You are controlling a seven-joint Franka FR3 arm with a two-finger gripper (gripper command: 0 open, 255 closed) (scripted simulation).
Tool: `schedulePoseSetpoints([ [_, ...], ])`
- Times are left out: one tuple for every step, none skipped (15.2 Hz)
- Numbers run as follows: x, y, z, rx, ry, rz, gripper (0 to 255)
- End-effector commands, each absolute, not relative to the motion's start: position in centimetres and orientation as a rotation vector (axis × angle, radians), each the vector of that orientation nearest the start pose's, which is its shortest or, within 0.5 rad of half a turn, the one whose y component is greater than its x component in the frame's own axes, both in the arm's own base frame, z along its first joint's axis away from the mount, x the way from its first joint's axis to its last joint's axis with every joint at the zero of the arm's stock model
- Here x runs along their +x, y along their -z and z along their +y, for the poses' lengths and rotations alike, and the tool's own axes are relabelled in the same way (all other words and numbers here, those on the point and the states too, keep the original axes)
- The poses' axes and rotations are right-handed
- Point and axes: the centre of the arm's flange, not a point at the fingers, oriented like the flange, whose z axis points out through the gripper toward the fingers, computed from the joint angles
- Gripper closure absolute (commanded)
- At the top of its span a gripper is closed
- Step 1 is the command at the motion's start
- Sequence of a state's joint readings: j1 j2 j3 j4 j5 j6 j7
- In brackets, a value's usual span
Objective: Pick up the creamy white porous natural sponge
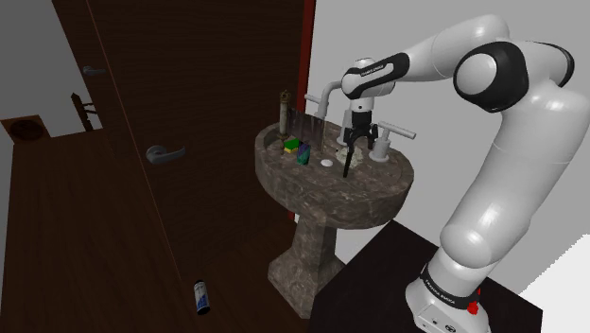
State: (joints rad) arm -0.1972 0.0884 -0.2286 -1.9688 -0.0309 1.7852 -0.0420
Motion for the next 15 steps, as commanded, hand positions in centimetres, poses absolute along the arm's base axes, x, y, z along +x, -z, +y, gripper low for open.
schedulePoseSetpoints([
  [49.6, -38.0, -22.9, -3.038, -0.452, 0.580, 0],
  [49.6, -37.7, -22.9, -3.038, -0.452, 0.580, 0],
  [49.6, -37.7, -22.9, -3.038, -0.452, 0.580, 0],
  [49.7, -37.7, -22.9, -3.037, -0.452, 0.580, 255],
  [50.1, -37.4, -23.1, -3.038, -0.452, 0.580, 255],
  [50.2, -37.6, -23.4, -3.038, -0.452, 0.580, 255],
  [49.6, -37.7, -22.9, -3.038, -0.451, 0.580, 255],
  [49.8, -37.8, -22.7, -3.039, -0.451, 0.580, 255],
  [50.0, -37.6, -22.4, -3.038, -0.450, 0.580, 255],
  [50.3, -37.3, -23.0, -3.039, -0.450, 0.580, 255],
  [49.7, -37.0, -22.9, -3.038, -0.449, 0.581, 255],
  [49.9, -36.8, -23.2, -3.037, -0.448, 0.583, 255],
  [49.6, -37.7, -22.9, -3.038, -0.452, 0.580, 255],
  [49.6, -38.2, -22.9, -3.038, -0.452, 0.580, 255],
  [49.6, -38.8, -22.9, -3.038, -0.452, 0.580, 255],
])
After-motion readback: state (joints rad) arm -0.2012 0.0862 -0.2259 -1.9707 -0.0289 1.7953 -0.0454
